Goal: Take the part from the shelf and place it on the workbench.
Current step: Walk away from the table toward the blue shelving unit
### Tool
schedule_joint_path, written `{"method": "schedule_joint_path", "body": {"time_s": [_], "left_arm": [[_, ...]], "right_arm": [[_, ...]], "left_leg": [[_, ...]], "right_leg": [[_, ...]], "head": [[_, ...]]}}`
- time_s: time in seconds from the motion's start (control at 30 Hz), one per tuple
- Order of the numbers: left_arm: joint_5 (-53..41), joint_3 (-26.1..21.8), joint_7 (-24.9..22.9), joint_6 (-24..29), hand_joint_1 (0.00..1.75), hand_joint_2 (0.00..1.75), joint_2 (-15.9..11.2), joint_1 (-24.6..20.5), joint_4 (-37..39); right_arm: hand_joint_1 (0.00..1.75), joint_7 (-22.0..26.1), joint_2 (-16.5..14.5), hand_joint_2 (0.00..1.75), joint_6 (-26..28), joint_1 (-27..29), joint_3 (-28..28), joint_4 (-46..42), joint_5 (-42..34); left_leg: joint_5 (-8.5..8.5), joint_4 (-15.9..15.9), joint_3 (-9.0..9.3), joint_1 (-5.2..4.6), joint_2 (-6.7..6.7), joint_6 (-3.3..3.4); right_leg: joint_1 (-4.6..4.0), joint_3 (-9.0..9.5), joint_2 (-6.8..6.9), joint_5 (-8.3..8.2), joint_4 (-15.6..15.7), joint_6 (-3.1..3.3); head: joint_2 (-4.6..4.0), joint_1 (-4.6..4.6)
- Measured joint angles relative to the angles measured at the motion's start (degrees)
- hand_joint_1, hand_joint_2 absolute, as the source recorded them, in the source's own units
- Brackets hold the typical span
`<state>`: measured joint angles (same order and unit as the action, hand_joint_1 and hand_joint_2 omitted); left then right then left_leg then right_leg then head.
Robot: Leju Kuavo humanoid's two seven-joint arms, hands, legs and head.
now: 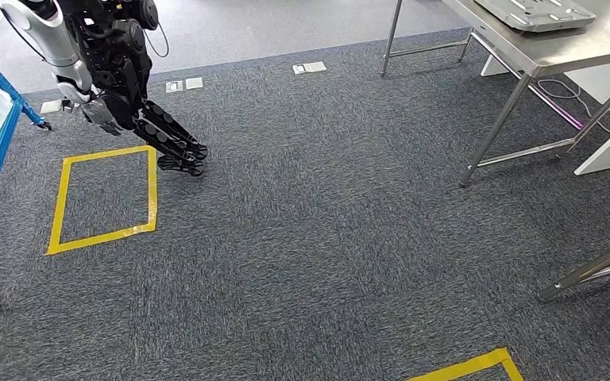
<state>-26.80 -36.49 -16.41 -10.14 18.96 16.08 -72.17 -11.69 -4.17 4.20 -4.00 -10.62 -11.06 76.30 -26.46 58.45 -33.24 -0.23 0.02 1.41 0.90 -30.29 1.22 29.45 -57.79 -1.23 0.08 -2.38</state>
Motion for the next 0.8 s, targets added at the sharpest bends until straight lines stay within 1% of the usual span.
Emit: {"method": "schedule_joint_path", "body": {"time_s": [0.1, 0.23, 0.4, 0.57, 0.63, 0.67, 0.7, 0.73, 0.77, 0.8], "left_arm": [[-0.3, -1.6, 0.3, -0.2, 0.0, 0.0, 0.4, -0.1, -0.1], [-0.4, -3.4, 0.6, 0.0, 0.0, 0.0, 0.7, -0.4, -0.1], [0.5, -4.4, 0.5, 0.7, 0.0, 0.0, 0.9, -0.4, 0.0], [5.2, -3.5, -1.9, 2.9, 0.0, 0.0, 1.0, 1.5, -1.7], [7.6, -2.5, -3.3, 4.1, 0.0, 0.0, 1.0, 2.8, -3.1], [8.7, -1.9, -3.9, 4.7, 0.0, 0.0, 1.1, 3.6, -3.9], [9.8, -1.3, -4.4, 5.3, 0.0, 0.0, 1.1, 4.3, -4.8], [10.7, -0.6, -5.0, 5.9, 0.0, 0.0, 1.2, 5.0, -5.6], [11.5, 0.1, -5.4, 6.3, 0.0, 0.0, 1.3, 5.6, -6.4], [12.0, 0.8, -5.7, 6.7, 0.0, 0.0, 1.3, 6.2, -7.0]], "right_arm": [[0.0, 0.7, -0.3, 0.0, 0.9, 0.0, 0.0, 0.0, -0.3], [0.0, 0.4, -0.6, 0.0, 1.2, 0.0, 0.0, 0.0, 0.2], [0.0, 0.2, -0.8, 0.0, 1.0, 0.0, 0.0, 0.0, 1.0], [0.0, 0.0, -1.4, 0.0, 0.5, 0.0, 0.3, 0.0, 2.8], [0.0, -0.3, -1.7, 0.0, 0.2, -0.2, 0.7, 0.0, 3.6], [0.0, -0.4, -1.8, 0.0, 0.0, -0.3, 0.8, 0.0, 4.0], [0.0, -0.5, -1.9, 0.0, -0.2, -0.5, 1.0, -0.1, 4.3], [0.0, -0.6, -2.0, 0.0, -0.5, -0.6, 1.1, -0.1, 4.6], [0.0, -0.6, -2.0, 0.0, -0.7, -0.7, 1.3, -0.2, 4.8], [0.0, -0.6, -2.1, 0.0, -0.9, -0.8, 1.4, -0.2, 5.0]], "left_leg": [[0.0, 0.0, 0.0, 0.0, 0.0, 0.0], [0.0, 0.0, 0.0, 0.0, 0.0, 0.0], [-0.07, 0.1, -0.02, -0.05, 0.01, 0.08], [-0.36, 0.4, -0.07, -0.2, 0.03, 0.52], [-0.42, 0.3, -0.17, -0.28, -0.04, 0.77], [-0.22, 0.0, -0.03, -0.08, -0.15, 1.02], [0.05, -0.5, 0.24, 0.1, -0.3, 1.28], [0.38, -1.1, 0.53, 0.33, -0.48, 1.6], [0.67, -1.5, 0.78, 0.55, -0.75, 1.87], [0.78, -1.6, 0.82, 0.55, -1.07, 1.99]], "right_leg": [[0.0, 0.0, 0.0, 0.0, 0.0, 0.0], [0.0, -0.01, 0.0, 0.0, 0.0, 0.0], [0.07, 0.07, 0.0, -0.02, 0.1, -0.03], [0.26, 0.33, 0.01, -0.03, 0.1, -0.14], [0.29, 0.6, 0.15, -0.09, 0.3, -0.3], [0.19, 0.73, 0.28, -0.04, 0.4, -0.46], [0.12, 0.72, 0.27, 0.25, 0.1, -0.57], [0.06, 0.2, 0.09, 1.09, -1.2, -0.53], [0.02, -0.89, -0.17, 2.45, -3.7, -0.36], [0.1, -2.52, -0.5, 4.18, -7.3, -0.1]], "head": [[0.0, 0.0], [0.0, -0.01], [-0.01, 0.0], [0.01, -0.02], [0.01, -0.04], [0.01, -0.04], [0.0, -0.01], [0.0, 0.1], [0.0, 0.28], [0.0, 0.43]]}}
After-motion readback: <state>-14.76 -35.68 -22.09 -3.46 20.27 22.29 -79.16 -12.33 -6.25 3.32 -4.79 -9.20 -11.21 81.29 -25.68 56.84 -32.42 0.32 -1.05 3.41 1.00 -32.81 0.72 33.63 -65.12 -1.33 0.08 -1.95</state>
